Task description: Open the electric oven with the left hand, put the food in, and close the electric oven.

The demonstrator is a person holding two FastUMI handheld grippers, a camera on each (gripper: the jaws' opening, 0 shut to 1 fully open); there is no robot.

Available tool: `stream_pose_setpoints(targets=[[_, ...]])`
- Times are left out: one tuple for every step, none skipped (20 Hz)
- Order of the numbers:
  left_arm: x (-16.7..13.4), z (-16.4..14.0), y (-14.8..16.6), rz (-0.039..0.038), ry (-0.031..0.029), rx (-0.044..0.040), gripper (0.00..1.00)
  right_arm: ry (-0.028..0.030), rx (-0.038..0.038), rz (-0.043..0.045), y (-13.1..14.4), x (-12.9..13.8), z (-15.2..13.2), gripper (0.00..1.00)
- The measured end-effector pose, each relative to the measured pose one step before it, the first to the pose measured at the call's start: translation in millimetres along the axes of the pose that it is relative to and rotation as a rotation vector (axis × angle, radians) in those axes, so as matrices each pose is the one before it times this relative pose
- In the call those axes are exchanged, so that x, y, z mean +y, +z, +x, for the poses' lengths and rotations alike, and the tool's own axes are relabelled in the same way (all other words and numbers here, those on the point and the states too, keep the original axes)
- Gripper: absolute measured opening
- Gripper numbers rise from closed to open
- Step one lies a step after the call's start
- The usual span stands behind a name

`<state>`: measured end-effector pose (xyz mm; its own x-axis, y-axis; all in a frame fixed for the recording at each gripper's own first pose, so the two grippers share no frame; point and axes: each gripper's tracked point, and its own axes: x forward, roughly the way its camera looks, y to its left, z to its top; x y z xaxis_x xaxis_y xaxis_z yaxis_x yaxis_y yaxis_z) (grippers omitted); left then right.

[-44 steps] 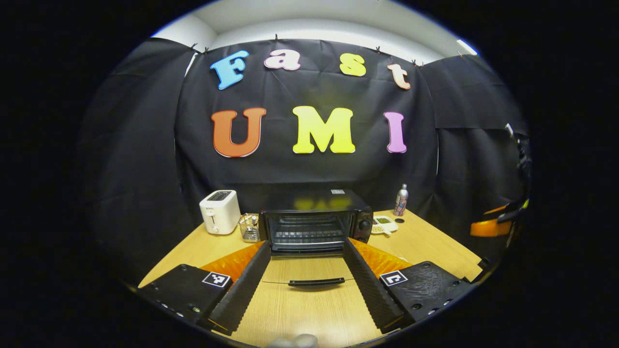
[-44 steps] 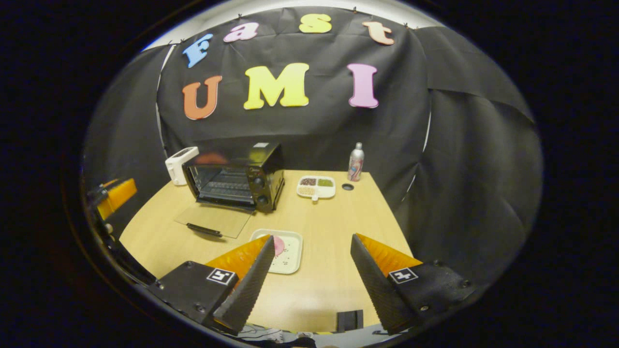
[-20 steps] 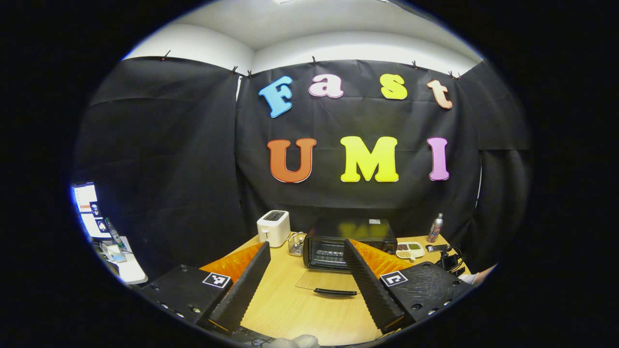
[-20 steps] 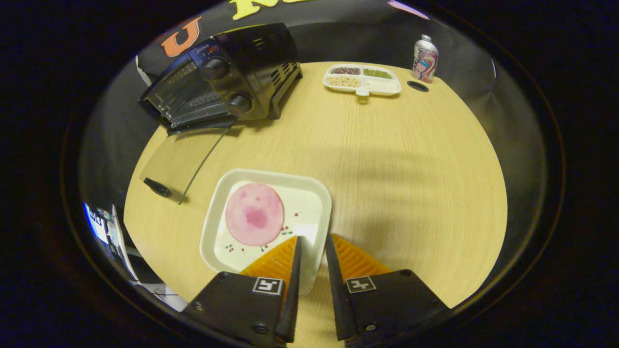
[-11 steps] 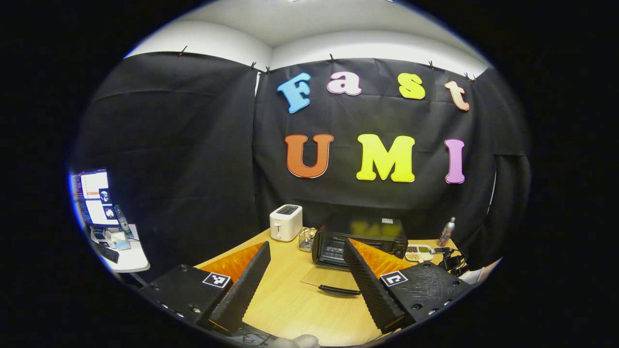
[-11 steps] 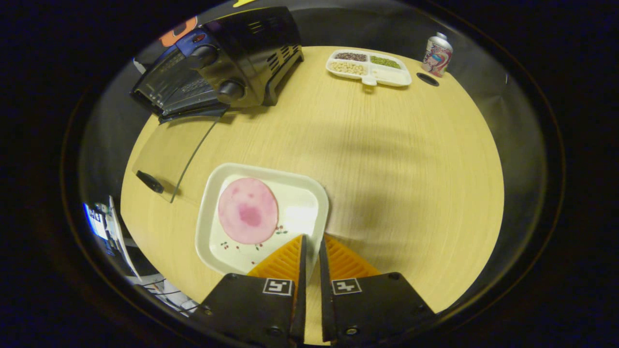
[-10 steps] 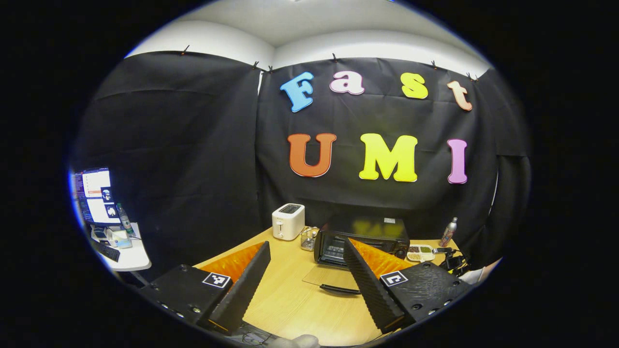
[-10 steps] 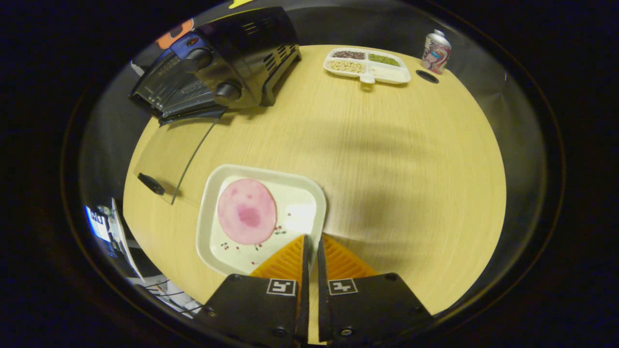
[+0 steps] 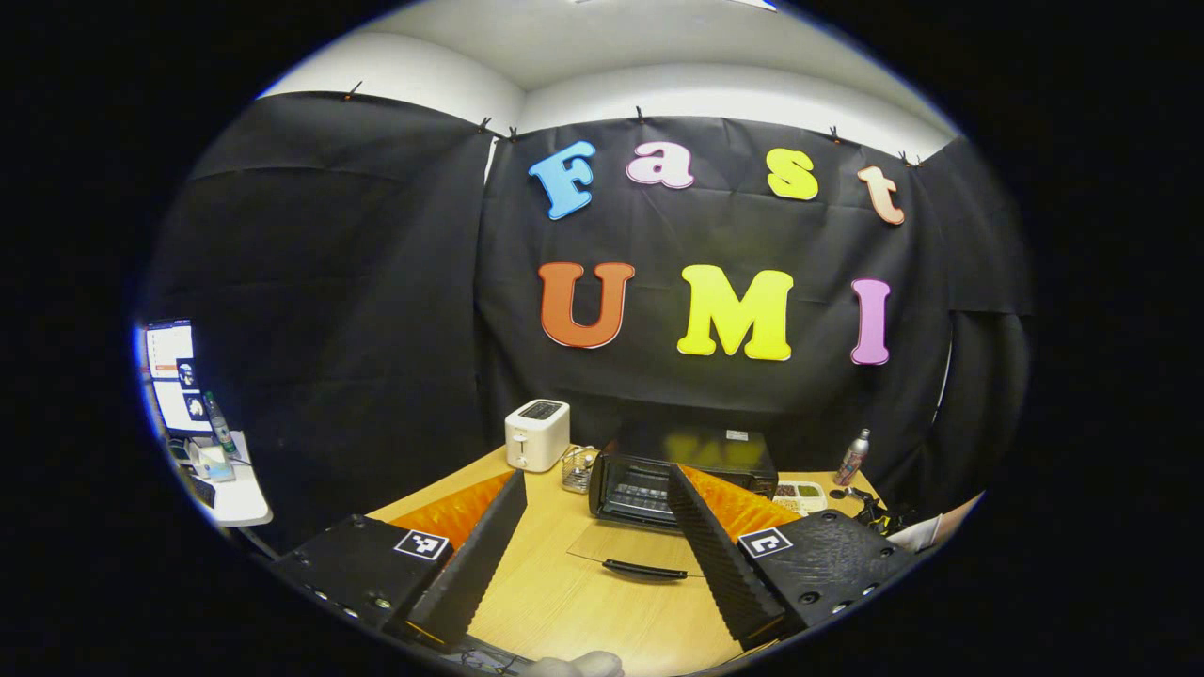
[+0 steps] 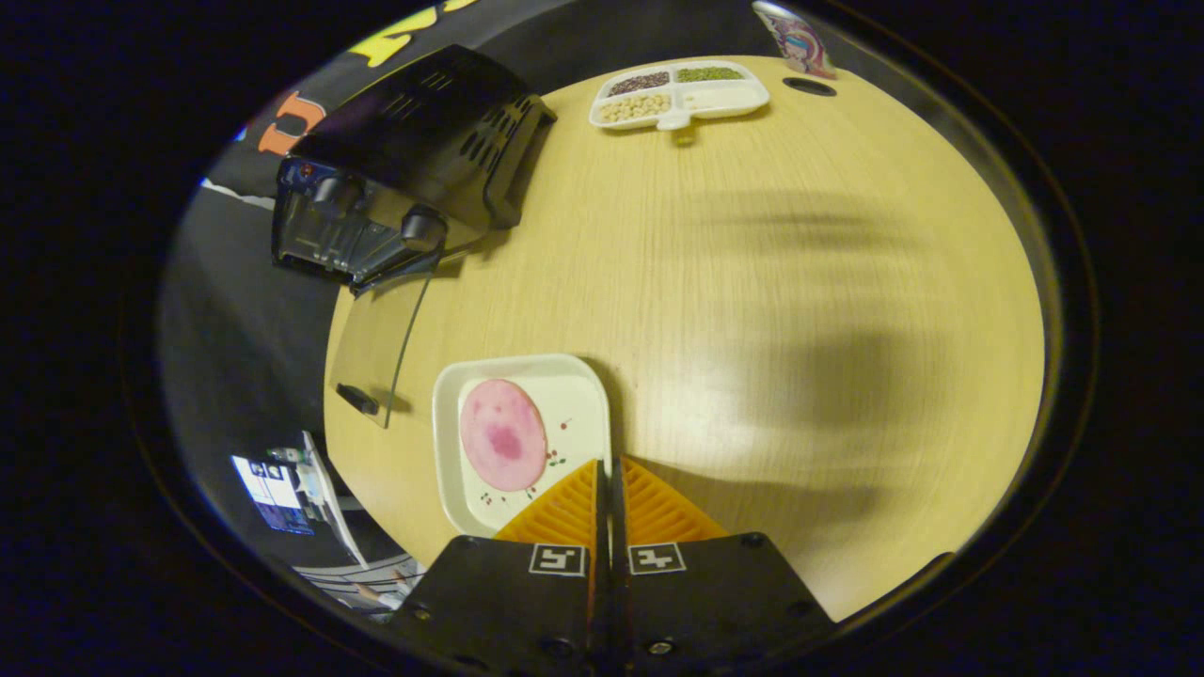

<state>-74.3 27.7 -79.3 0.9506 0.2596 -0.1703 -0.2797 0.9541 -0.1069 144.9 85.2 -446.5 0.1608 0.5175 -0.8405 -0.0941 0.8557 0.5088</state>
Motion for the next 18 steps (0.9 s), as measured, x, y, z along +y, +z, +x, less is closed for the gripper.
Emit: stream_pose_setpoints(targets=[[-0.26, 3.82, -0.12, 0.00041, -0.0169, 0.00239, 0.96, 0.02482, -0.00788, 0.01174, -2.09, 1.01, -1.25, 0.04], [0.22, 4.31, -1.48, 0.00215, -0.01618, 0.00606, 0.96, 0.02118, -0.00879, 0.02446, -2.21, 0.17, -0.18, 0.04], [0.88, 4.16, -0.22, 0.00246, -0.01074, 0.00148, 0.96, 0.01908, -0.00892, 0.02301, -2.95, 1.0, -1.7, 0.04], [1.98, 2.75, -0.39, 0.00078, -0.00919, 0.004, 0.96, 0.01625, -0.01749, 0.01977, -2.55, 0.44, -3.05, 0.04], [1.27, 2.11, 0.14, -0.00108, -0.00858, 0.00034, 0.96, 0.00553, -0.02146, 0.01646, -0.33, -0.74, -4.41, 0.04], [0.47, 1.62, 1.72, -0.00204, -0.01081, -0.00049, 0.96, 0.00135, -0.02596, 0.01532, 0.51, -1.43, -4.77, 0.04], [1.5, 1.58, 0.7, -0.00123, -0.01025, 0.00016, 0.96, -0.00068, -0.02543, 0.01886, 1.27, -0.55, -5.17, 0.01], [1.5, 1.21, -0.98, -0.00137, -0.00999, 0.0024, 0.96, 0.00095, -0.02374, 0.01811, -0.26, 0.65, -6.25, 0.04], [0.15, 0.35, 1.95, -0.00143, -0.01143, -0.00035, 0.96, -0.00475, -0.02321, 0.01747, -0.39, 0.28, -5.12, 0.04], [0.83, 0.97, 1.04, 0.00148, -0.01125, -0.00091, 0.96, 0.00637, -0.02305, 0.01792, -1.05, 3.87, -5.25, 0.04], [1.62, 0.06, 1.05, 0.00436, -0.01038, -0.00113, 0.96, 0.01301, -0.02286, 0.01901, -1.14, 6.21, -4.7, 0.04], [0.39, 1.71, 1.71, 0.00511, -0.00839, -0.00012, 0.95, 0.01594, -0.02038, 0.01886, -3.2, 7.9, -4.53, 0.04], [1.18, 0.88, 1.91, 0.00239, -0.01153, -0.00121, 0.94, 0.01414, -0.01983, 0.01648, -2.56, 8.22, -3.13, 0.04], [-0.44, 0.08, 0.78, 0.00207, -0.01236, 0.00199, 0.94, 0.00988, -0.02195, 0.02544, -2.89, 6.98, -3.69, 0.04], [0.97, 0.75, 0.21, 0.00344, -0.0102, 0.00362, 0.94, 0.01093, -0.02114, 0.02413, -2.96, 8.3, -2.42, 0.04], [1.0, 0.33, -1.14, 0.00344, -0.01067, 0.00687, 0.94, 0.00958, -0.02994, 0.02014, -1.82, 8.77, -3.73, 0.04], [1.04, 0.41, 0.97, 0.00314, -0.00813, 0.00313, 0.94, 0.00911, -0.02322, 0.01454, -1.87, 8.07, -2.11, 0.04], [0.74, 0.02, 0.5, 0.00099, -0.01101, 0.00334, 0.94, -0.00114, -0.02503, 0.0242, -3.03, 6.48, -2.21, 0.04]])
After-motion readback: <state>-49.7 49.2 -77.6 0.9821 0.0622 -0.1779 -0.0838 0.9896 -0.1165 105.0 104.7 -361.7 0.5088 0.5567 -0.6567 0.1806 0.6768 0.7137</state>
